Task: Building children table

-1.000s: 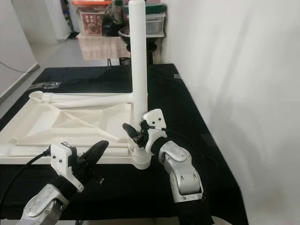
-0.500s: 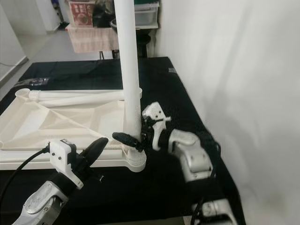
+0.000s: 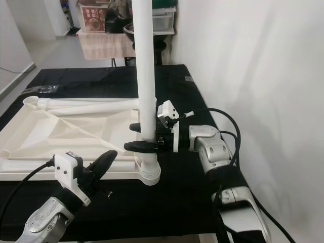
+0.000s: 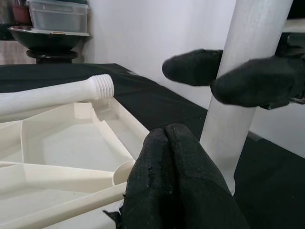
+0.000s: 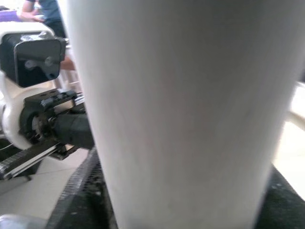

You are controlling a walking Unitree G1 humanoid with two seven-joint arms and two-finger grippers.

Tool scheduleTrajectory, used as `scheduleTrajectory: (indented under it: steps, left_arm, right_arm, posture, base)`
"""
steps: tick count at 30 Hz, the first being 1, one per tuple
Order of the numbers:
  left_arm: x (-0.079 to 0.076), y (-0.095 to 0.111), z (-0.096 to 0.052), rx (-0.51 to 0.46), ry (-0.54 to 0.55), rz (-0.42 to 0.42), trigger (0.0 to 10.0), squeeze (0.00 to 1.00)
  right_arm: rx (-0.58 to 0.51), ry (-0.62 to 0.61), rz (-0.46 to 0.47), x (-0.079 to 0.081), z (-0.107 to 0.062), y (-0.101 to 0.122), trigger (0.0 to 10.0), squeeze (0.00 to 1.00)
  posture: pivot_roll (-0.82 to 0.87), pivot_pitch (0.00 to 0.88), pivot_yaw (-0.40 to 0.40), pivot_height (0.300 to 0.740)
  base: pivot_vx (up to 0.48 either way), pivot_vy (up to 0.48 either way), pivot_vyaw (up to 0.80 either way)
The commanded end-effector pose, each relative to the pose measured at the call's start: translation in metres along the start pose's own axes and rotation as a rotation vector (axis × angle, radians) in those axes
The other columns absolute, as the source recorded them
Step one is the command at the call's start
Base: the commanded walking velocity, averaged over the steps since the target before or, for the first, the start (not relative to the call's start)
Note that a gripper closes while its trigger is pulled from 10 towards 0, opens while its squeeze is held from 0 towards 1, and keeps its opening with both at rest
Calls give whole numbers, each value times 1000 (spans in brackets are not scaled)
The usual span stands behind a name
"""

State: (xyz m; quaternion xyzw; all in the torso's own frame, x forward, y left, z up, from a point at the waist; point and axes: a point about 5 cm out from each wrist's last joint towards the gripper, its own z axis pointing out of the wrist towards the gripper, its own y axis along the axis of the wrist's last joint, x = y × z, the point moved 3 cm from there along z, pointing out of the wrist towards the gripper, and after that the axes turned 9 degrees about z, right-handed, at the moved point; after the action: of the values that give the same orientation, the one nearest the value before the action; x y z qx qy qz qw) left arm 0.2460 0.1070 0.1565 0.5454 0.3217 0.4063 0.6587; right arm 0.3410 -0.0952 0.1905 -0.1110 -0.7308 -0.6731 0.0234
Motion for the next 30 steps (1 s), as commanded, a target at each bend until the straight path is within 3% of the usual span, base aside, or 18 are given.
scheduleTrajectory:
  steps: [1,7,8,11,13,14,16,17,18,22,25,26,27,28,29,30]
  left_arm:
    - [0,-7,-2,24,9,-10,10000,0]
    - [-1,-7,-2,25,8,-11,10000,0]
    - [-1,-7,-3,25,7,-13,10000,0]
    - [-1,-7,-3,25,6,-14,10000,0]
    - [-1,-6,-3,25,5,-14,10000,0]
    - [-1,-6,-4,25,6,-13,10000,0]
    - [-1,-6,-4,25,6,-13,10000,0]
    - [1,-5,-5,24,7,-12,10000,0]
    - [3,-5,-5,24,8,-10,10000,0]
    - [4,-5,-5,26,3,-10,10000,0]
    - [5,-6,-4,27,-5,-12,10000,0]
    - [5,-5,-4,26,0,-9,10000,0]
    - [5,-5,-4,26,0,-9,10000,0]
    - [5,-5,-4,24,10,-3,10000,0]
    - [5,-4,-4,23,13,-1,10000,0]
    - [6,-4,-4,23,14,0,10000,0]
  right_arm:
    - [14,17,0,0,0,-3,0,0]
    - [10,-17,-8,1,-4,-9,0,0]
    - [11,-96,-24,3,-8,-17,0,0]
    - [16,-154,-22,4,-9,-23,0,0]
    - [20,-278,-6,4,-7,-33,0,0]
    - [-37,-486,22,-3,-1,-39,0,0]
    - [-37,-486,22,-3,-1,-39,0,0]
    - [-51,-762,114,-6,-2,-62,0,0]
    - [-50,-896,50,-3,-4,-62,0,0]
    - [-38,-945,41,-5,-5,-64,0,0]
    - [-44,-900,104,-9,-1,-66,0,0]
    - [-36,-885,88,-7,1,-64,1608,0]
    - [-36,-885,88,-7,1,-64,1608,0]
    - [-30,-867,78,-4,4,-63,10000,0]
    - [-29,-860,81,-4,4,-62,10000,0]
    - [-30,-858,76,-3,3,-60,10000,698]
  posture:
    - [-61,0,-18,740]
    - [-70,0,-13,740]
    - [-77,0,-14,740]
    - [-77,0,-14,740]
    - [-77,0,-14,740]
    - [-82,5,-25,740]
    - [-82,5,-25,740]
    - [-97,13,-17,740]
    - [-101,19,-3,740]
    - [-111,7,8,740]
    - [-94,8,-4,740]
    - [-94,12,-3,740]
    - [-94,12,-3,740]
    - [-94,11,-4,740]
    - [-94,10,-4,740]
    - [-94,10,-4,740]
  base:
    - [0,0,0]
    - [0,0,0]
    - [0,0,0]
    - [0,0,0]
    - [0,0,0]
    - [0,0,0]
    - [0,0,0]
    - [0,0,0]
    - [0,0,0]
    - [0,0,0]
    - [0,0,0]
    - [0,0,0]
    - [0,0,0]
    - [0,0,0]
    - [0,0,0]
    - [0,0,0]
